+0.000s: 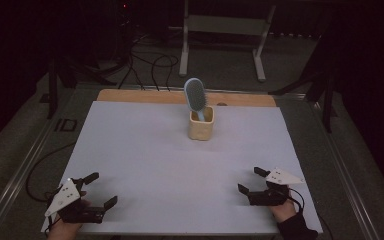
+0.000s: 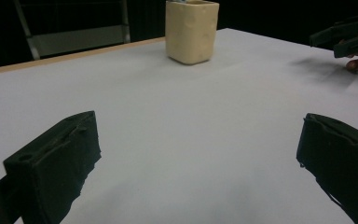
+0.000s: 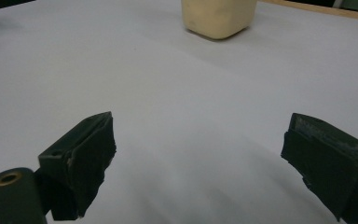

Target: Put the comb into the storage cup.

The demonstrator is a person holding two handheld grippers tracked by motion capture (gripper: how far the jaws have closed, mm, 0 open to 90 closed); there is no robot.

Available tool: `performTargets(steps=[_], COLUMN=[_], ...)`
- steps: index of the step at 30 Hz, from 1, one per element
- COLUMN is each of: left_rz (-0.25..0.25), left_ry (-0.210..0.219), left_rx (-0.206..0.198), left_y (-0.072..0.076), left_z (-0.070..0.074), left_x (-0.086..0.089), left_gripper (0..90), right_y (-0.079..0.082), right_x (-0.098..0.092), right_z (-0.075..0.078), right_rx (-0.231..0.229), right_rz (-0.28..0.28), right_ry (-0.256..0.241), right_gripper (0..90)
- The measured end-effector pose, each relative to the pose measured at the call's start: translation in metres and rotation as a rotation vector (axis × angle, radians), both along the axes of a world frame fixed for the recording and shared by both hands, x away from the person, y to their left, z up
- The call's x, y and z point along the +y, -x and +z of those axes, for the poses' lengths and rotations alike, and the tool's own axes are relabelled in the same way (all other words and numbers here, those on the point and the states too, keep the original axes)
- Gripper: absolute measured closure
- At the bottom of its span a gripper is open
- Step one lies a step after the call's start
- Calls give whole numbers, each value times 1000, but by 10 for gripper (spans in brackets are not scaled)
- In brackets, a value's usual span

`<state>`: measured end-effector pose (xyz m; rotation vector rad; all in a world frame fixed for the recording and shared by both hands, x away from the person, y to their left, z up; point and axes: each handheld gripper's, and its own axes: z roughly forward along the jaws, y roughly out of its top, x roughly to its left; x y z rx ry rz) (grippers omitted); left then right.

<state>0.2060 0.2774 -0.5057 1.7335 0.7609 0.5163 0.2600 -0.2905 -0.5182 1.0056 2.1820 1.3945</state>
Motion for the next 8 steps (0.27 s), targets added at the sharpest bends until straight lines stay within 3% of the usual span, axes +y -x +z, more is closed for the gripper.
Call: performTargets(steps=[8], left_rz=[-1], left_ry=[1], left_rx=[0], left_y=[0], left_z=[0], left_x=[0], left_gripper=[0], right_y=[1], right_x=[-1], right_z=[1], right_rx=[-4], right_rz=[4], right_ry=[4], right_gripper=[85])
